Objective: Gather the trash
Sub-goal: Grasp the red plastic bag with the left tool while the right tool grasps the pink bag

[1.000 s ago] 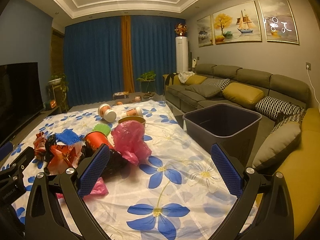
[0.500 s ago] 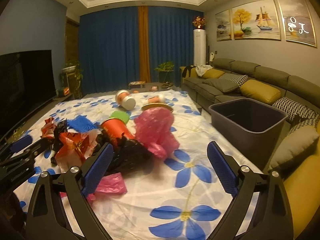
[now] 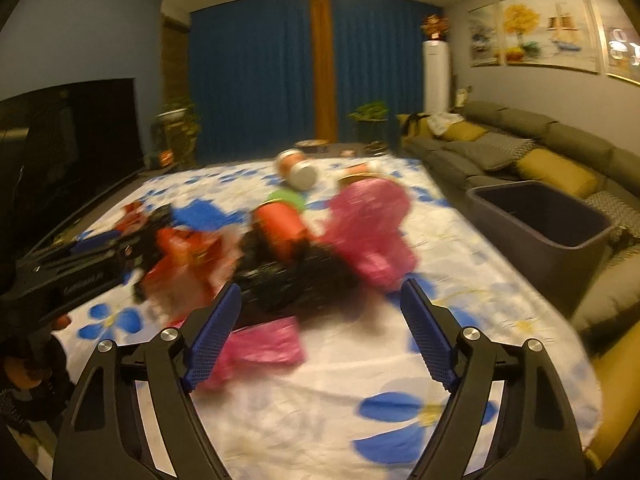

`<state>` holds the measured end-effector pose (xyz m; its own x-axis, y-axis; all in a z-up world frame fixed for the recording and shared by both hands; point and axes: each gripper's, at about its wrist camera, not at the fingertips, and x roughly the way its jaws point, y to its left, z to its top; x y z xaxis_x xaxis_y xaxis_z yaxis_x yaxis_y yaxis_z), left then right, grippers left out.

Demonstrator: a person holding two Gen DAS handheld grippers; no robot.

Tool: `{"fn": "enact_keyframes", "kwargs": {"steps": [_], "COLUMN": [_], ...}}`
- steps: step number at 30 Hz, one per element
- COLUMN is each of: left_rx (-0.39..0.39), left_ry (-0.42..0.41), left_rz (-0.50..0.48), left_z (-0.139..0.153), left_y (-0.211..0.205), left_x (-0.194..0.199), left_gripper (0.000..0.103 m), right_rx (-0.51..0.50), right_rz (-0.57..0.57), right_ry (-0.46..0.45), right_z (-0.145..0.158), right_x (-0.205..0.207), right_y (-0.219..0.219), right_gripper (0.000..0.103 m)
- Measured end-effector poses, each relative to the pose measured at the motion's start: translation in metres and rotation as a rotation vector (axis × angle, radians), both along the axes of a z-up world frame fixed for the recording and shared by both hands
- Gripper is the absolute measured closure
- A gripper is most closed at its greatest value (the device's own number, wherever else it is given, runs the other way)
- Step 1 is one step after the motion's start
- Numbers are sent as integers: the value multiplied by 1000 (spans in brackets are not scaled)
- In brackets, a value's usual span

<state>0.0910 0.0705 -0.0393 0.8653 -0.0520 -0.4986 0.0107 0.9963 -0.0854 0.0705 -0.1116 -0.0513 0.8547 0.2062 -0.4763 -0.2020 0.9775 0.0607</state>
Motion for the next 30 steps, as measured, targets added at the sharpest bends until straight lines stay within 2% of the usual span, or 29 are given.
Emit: {"fn": "enact_keyframes", "kwargs": {"steps": [4,7,13,17,21,30], "left_rx": [-8,-15,-20,-39,-36,-38], "left_ry": [-18,-32,-46,-35,-30,-2], "left_rz": [71,116,139,121,83,9], "left_z": [4,7,6,4,2,-4], "left_y": [19,34,47,46,34,4], "left_x": [-13,-21,-32,-31,-28,-2], "left_gripper": [49,47,41,40,40,40], "right_rx": [-13,-25,-21,-24,-30,16], "right_rz": [91,128,175,201,203,151], "right_ry": [34,63,143,172,144,72], "right_z": [-9,-18,-30,-34,-33,-15], "right_x": [0,3,9,12,7,-10], "right_y": [24,40,55,58,56,22], "right_gripper": [27,35,50,74,79,80]}}
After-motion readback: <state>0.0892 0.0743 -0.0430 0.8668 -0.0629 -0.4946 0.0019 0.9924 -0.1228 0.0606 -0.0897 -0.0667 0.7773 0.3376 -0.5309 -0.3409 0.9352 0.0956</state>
